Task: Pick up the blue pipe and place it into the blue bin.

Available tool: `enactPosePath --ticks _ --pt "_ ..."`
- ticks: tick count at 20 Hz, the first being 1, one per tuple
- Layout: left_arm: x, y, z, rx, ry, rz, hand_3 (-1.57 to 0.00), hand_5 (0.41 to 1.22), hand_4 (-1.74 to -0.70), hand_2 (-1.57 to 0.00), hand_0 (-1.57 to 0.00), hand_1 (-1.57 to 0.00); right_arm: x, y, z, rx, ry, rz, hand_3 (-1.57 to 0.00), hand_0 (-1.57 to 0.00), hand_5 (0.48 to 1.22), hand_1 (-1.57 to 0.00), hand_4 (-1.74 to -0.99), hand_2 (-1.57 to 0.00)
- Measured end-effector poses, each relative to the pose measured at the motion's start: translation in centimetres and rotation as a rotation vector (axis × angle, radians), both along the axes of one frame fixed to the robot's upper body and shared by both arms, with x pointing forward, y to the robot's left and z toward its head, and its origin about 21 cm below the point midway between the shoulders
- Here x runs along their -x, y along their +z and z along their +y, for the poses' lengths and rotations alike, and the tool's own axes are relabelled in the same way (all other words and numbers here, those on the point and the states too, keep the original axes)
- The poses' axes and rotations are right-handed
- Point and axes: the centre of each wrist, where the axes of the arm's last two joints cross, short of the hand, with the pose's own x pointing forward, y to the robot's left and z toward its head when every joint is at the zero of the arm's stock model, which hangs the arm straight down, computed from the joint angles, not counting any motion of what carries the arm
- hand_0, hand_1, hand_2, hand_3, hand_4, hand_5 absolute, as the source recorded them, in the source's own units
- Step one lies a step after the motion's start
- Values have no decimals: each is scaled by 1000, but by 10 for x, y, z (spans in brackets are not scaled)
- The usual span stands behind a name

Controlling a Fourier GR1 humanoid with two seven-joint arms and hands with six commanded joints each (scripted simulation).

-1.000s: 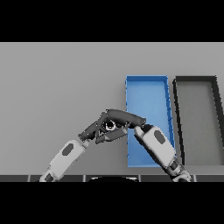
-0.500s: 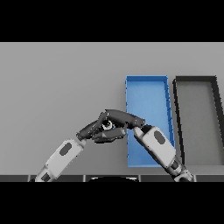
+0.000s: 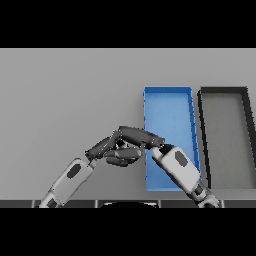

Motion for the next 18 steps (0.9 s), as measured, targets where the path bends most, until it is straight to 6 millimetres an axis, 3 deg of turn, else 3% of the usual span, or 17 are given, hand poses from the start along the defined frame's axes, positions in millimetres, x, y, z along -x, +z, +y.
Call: enactPosePath --ticks 2,7,9,13,18 --pt "-2 -1 0 3 13 29 -29 587 -889 -27 -32 -30 -5 -5 -5 -10 -3 11 -1570 -1570 1220 -1570 -1490 -1570" --pt "-3 -2 -1 -23 52 67 -9 548 -901 -8 -10 -9 -6 7 -5 -41 -15 69 -1571 -1571 1221 -1571 -1491 -1571" --pt "-2 -5 1 -30 50 76 -5 534 -911 -5 -6 -5 -5 16 -11 -68 -3 113 -1571 -1571 1221 -1571 -1581 -1571" --pt "-2 -6 0 -32 42 95 -2 504 -917 -1 -2 -2 -11 56 -23 -126 -7 203 -1571 -1571 1194 -1571 -1675 -1571" --pt "7 -6 -5 -31 32 94 0 502 -912 0 0 0 -32 129 -42 -283 -38 173 -1571 -1571 1127 -1571 -1720 -1571"
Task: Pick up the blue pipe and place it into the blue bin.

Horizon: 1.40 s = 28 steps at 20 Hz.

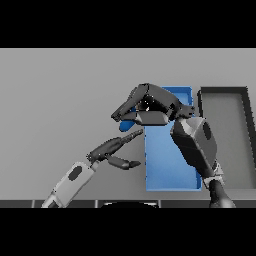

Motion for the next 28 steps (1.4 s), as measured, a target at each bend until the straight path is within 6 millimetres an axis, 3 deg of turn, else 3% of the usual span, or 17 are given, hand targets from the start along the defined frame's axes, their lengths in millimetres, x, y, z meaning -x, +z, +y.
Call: enactPosePath --ticks 4,6,8,11,13,21,25,26,27,28 --pt "1 4 5 6 -4 -18 1 492 -906 1 1 1 -20 39 -15 -49 -178 -27 -1571 -1571 1117 -1571 -1732 -1571" --pt "-2 4 6 5 0 -9 1 491 -907 1 1 1 -40 42 -31 -37 -314 -9 -1571 -1571 1131 -1571 -1735 -1571" --pt "-2 4 7 7 2 2 1 487 -911 1 1 1 -56 32 -48 2 -421 34 -1571 -1571 1135 -1571 -1737 -1571" --pt "-4 4 10 5 9 5 1 489 -902 1 1 1 -78 3 -81 49 -562 154 -1571 -1571 1120 -1571 -1739 -1571" --pt "-2 3 11 4 8 6 1 487 -893 1 1 1 -82 -29 -92 95 -620 248 -1571 -1571 1121 -1571 -1740 -1571" --pt "-4 0 9 0 15 8 1 463 -881 1 1 1 -61 -125 -113 287 -761 576 -1571 -1571 1122 -1571 -1741 -1571" --pt "-4 1 11 5 21 8 1 460 -884 1 1 1 -50 -166 -122 426 -762 691 -1571 -1571 1114 -1571 -1591 -1571" --pt "-5 3 9 5 21 10 1 457 -885 1 1 1 -48 -177 -121 468 -757 721 -1330 -1571 1110 -1571 -1599 -1571" --pt "-1 1 12 10 9 8 1 455 -886 1 1 1 -47 -186 -119 494 -762 745 -1122 -1563 1133 -1459 -1547 -1393" --pt "2 0 10 10 6 15 1 453 -886 1 1 1 -48 -188 -117 500 -779 767 -897 -1306 1150 -1167 -1503 -1114"
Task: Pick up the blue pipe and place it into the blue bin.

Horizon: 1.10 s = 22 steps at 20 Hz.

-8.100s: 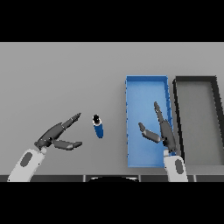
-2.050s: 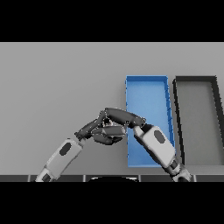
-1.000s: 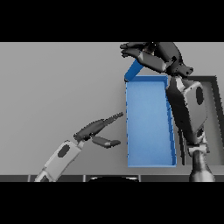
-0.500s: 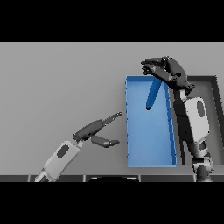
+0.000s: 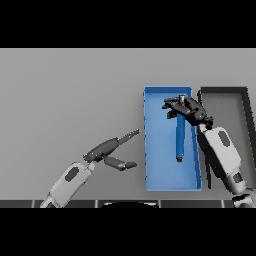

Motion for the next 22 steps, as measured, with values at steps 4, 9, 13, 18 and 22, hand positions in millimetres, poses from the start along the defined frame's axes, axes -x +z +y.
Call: enactPosePath --ticks 4,9,13,18,22 --pt "-2 2 1 1 13 -3 1 453 -888 1 1 1 -4 -9 3 28 -30 127 -367 -534 1141 -477 -1285 -456" --pt "-3 1 0 -5 16 4 1 451 -896 1 1 1 2 -18 6 196 104 184 -120 -174 887 -156 -1149 -149" --pt "-4 3 -2 -5 12 7 1 455 -905 1 1 1 2 -28 8 328 172 169 -48 -71 764 -63 -1125 -60" --pt "-4 -1 -2 1 16 15 1 462 -915 1 1 1 0 -31 5 352 156 145 -15 -23 695 -20 -1119 -19" --pt "-6 0 -3 12 13 12 1 464 -920 1 1 1 2 -31 7 352 165 149 -6 -9 672 -8 -1129 -7"
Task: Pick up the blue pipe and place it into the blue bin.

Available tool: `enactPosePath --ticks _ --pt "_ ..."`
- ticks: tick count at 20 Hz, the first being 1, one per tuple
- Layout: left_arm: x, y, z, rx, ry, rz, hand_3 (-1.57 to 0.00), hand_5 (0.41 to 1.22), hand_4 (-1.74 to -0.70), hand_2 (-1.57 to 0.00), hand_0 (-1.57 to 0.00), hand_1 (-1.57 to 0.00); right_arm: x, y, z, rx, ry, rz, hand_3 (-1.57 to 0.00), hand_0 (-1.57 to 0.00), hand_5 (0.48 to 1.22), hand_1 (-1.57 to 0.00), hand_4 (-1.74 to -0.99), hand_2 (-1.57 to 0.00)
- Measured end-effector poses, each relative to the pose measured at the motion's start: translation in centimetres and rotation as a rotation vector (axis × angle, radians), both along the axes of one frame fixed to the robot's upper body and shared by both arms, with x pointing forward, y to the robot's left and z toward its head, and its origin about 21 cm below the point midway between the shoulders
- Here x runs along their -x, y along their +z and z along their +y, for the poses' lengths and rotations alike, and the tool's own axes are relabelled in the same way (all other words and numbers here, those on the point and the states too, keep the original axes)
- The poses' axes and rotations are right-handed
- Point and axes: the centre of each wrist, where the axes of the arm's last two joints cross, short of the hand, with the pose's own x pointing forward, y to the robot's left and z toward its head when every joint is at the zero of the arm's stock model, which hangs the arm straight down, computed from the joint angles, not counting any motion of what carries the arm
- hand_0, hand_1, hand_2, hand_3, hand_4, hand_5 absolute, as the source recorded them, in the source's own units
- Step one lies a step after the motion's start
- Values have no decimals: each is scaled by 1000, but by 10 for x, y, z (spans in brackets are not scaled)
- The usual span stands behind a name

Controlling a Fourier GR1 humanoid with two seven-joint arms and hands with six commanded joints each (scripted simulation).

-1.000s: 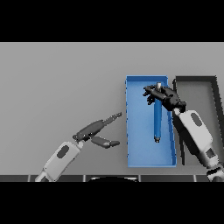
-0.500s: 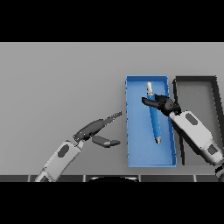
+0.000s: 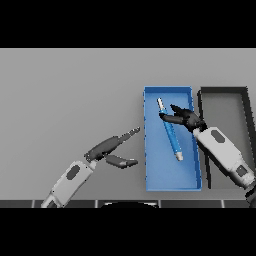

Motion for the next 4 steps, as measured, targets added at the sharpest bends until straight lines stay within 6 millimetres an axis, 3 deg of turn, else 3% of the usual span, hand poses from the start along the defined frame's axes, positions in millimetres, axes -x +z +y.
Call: enactPosePath --ticks 4 --pt "10 -11 -2 1 -12 19 1 468 -920 1 1 1 1 -3 -4 -14 13 -2 -6 -9 677 -8 -1129 -7"
